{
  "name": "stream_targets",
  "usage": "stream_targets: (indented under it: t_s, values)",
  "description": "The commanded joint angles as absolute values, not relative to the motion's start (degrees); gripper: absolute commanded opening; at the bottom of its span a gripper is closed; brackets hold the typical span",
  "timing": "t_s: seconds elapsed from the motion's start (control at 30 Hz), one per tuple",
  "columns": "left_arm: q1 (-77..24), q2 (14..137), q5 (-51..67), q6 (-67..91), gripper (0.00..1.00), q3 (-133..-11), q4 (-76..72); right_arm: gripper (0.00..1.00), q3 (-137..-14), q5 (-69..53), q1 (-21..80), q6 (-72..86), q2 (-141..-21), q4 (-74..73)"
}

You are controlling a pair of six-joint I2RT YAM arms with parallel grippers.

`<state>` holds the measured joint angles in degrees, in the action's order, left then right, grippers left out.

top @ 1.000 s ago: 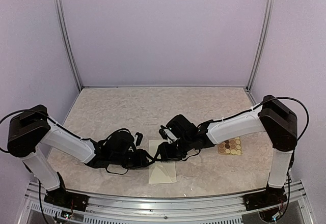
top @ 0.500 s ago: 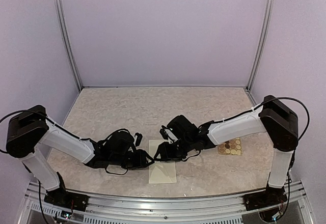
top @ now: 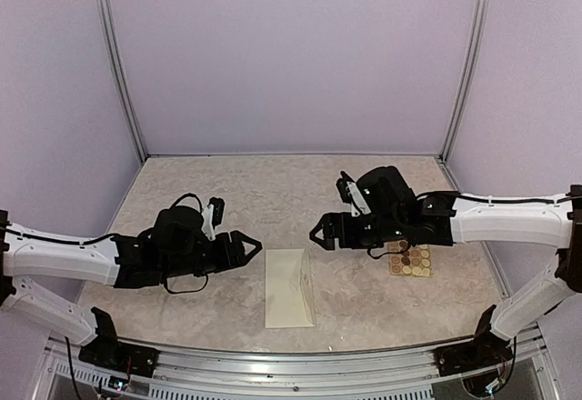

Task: Place the letter into the envelope and seal it

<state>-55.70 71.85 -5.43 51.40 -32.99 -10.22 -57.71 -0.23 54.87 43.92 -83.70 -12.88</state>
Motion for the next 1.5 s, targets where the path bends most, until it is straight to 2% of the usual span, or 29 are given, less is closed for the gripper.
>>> stream_targets:
  t_s: [0.0,0.37,0.53,0.7,1.07,1.33,1.47]
  values:
    - [-54.4,68.6,-8.0,50.4,0.63,-32.7,-4.8,0.89,-48.7,4.1,46.1,42.2,-79.7,-19.8]
    - [-54.1,68.5,-5.9,52.1,0.62,-31.6,-6.5,0.91,-38.2,4.5,30.1,37.0,-76.9,-19.1]
    - [-54.1,68.5,-5.5,52.2,0.62,-31.8,-6.5,0.91,-37.1,3.3,28.2,34.3,-78.9,-16.6]
    - [-54.1,68.0,-5.6,52.2,0.62,-31.5,-6.7,0.88,-35.3,-5.0,28.4,33.1,-80.8,-12.0]
    - [-54.2,67.8,-5.4,52.3,0.61,-31.6,-7.1,0.86,-34.4,-9.8,37.5,38.7,-87.5,-7.0]
    - [-54.7,69.8,-4.8,52.5,0.61,-33.1,-9.0,0.85,-41.4,-11.2,50.3,46.1,-92.2,-4.0]
    - [-55.6,72.3,-4.6,52.2,0.61,-35.3,-10.1,0.85,-45.5,-10.4,52.0,46.2,-90.7,-6.1]
